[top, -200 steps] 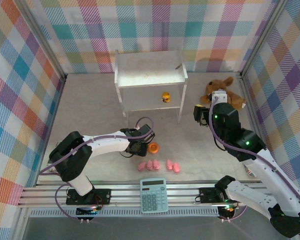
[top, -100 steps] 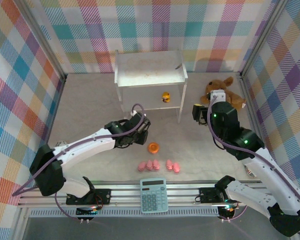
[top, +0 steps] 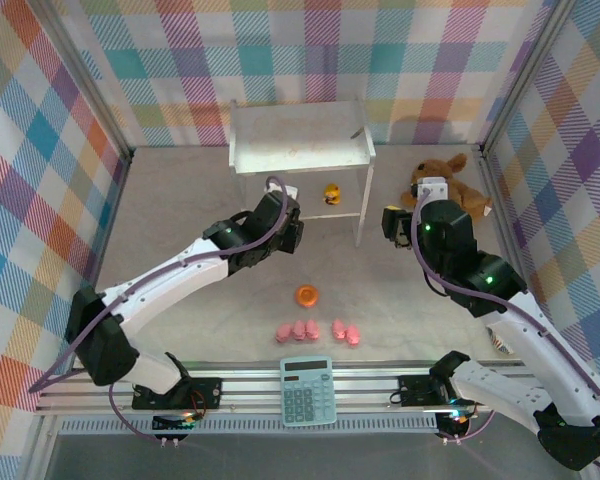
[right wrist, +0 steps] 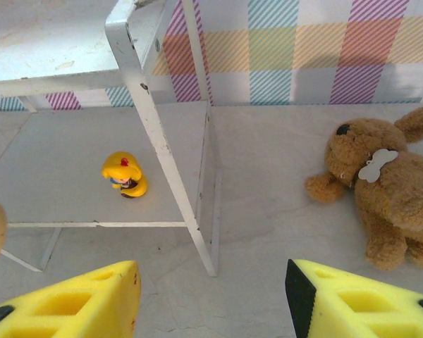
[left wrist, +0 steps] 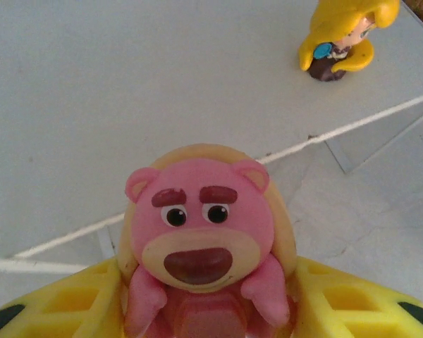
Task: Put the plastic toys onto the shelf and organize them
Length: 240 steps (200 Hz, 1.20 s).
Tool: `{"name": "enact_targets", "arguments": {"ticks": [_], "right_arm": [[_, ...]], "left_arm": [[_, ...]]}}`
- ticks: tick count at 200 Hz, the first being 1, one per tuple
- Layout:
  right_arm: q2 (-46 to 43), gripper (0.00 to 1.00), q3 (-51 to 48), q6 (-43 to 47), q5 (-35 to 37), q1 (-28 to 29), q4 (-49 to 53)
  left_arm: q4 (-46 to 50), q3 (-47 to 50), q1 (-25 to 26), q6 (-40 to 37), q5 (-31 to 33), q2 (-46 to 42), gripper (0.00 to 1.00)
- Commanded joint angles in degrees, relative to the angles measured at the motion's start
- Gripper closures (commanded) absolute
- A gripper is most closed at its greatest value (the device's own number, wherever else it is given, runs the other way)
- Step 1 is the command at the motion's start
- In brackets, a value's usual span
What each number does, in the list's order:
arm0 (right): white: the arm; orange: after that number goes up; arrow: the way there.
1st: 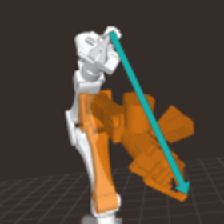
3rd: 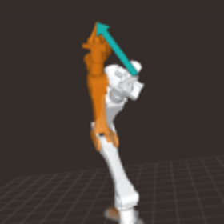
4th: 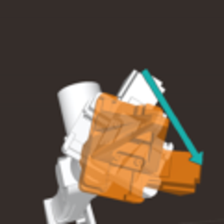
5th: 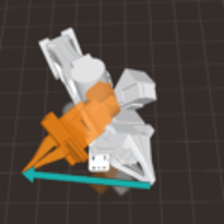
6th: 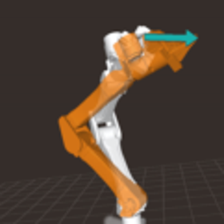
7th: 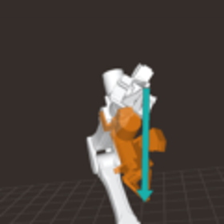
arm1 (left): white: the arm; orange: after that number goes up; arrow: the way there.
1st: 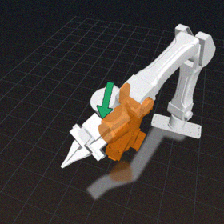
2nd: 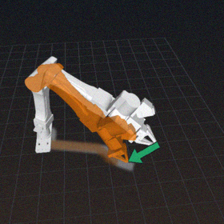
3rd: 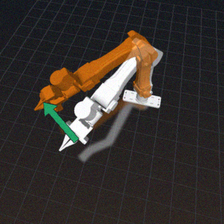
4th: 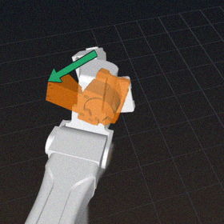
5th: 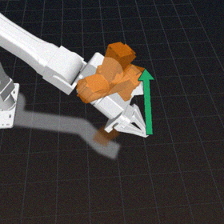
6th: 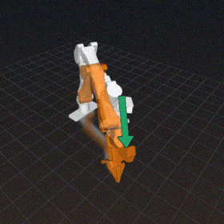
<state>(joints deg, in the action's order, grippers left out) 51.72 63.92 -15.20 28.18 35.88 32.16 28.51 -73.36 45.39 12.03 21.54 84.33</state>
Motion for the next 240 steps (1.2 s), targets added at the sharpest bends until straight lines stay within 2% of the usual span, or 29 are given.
{"name": "enact_targets", "arguments": {"ticks": [1, 183, 240], "right_arm": [[0.04, 0.42, 2.43, 1.58, -0.46, -0.53, -1.37], [-0.05, 0.42, 1.83, 3.40, -1.37, -3.27, -1.76], [-0.41, 0.42, 1.03, 3.34, -2.30, -4.33, -1.77]], "left_arm": [[-4.27, -3.01, -1.04, -2.19, -1.06, 2.41, 0.57], [-8.85, -10.17, -2.29, -5.20, 1.77, 12.99, 0.57], [-10.46, -9.10, -2.19, -4.77, 3.82, 12.98, 0.56]]}}
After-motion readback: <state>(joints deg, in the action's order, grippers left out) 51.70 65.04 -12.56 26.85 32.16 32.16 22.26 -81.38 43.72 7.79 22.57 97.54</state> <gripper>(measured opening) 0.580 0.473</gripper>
